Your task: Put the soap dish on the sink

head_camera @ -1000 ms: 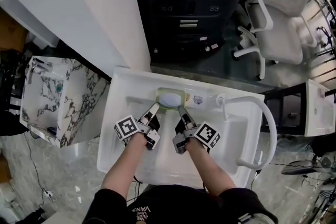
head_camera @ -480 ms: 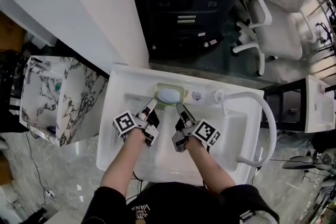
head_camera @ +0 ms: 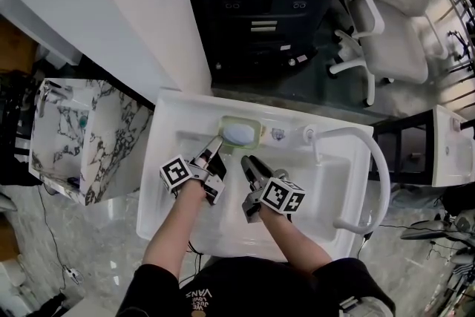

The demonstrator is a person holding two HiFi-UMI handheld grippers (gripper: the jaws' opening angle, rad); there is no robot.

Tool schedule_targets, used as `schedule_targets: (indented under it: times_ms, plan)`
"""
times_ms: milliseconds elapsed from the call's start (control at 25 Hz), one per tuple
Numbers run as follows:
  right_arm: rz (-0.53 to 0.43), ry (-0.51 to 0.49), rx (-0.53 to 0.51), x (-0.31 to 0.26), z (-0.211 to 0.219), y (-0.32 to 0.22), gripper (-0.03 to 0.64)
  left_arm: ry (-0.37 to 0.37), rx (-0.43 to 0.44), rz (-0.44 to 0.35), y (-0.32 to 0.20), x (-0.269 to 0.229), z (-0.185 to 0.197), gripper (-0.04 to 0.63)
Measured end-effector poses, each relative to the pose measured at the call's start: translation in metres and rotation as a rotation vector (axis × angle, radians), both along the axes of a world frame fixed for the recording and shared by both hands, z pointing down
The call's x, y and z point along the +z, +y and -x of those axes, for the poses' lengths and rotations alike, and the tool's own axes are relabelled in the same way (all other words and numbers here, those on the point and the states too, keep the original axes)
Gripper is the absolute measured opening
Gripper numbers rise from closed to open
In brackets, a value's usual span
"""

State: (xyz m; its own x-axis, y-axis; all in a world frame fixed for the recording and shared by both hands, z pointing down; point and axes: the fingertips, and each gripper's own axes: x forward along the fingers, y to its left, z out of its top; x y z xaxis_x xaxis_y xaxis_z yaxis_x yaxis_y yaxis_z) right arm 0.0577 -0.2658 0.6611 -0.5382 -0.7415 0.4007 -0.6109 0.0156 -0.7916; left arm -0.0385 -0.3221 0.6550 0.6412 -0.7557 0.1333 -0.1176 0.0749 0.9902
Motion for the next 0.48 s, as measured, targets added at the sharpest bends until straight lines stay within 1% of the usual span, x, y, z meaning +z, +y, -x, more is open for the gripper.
schedule_targets:
  times_ms: [40,80,160,320,480]
  plan:
    - [-0.008,-0.001,-0.015,-0.002,0.004,0.0,0.094,-0.001,0.002,-0.007,-0.001,0.0,0.0,0.127]
    - [-0.018,-0.005,-0.026,-0.003,0.008,-0.001,0.047,0.0,0.002,-0.008,-0.001,-0.001,-0.001,0.129]
    - [-0.035,-0.018,-0.043,-0.006,0.015,-0.004,0.009,0.011,0.0,0.002,-0.001,-0.003,-0.002,0.135]
    - [-0.06,-0.041,-0.061,-0.007,0.027,-0.009,0.003,0.016,0.001,0.005,0.001,-0.003,-0.001,0.137]
    - [-0.078,-0.063,-0.048,-0.011,0.032,-0.023,0.003,0.024,0.001,0.001,0.0,-0.004,-0.001,0.138]
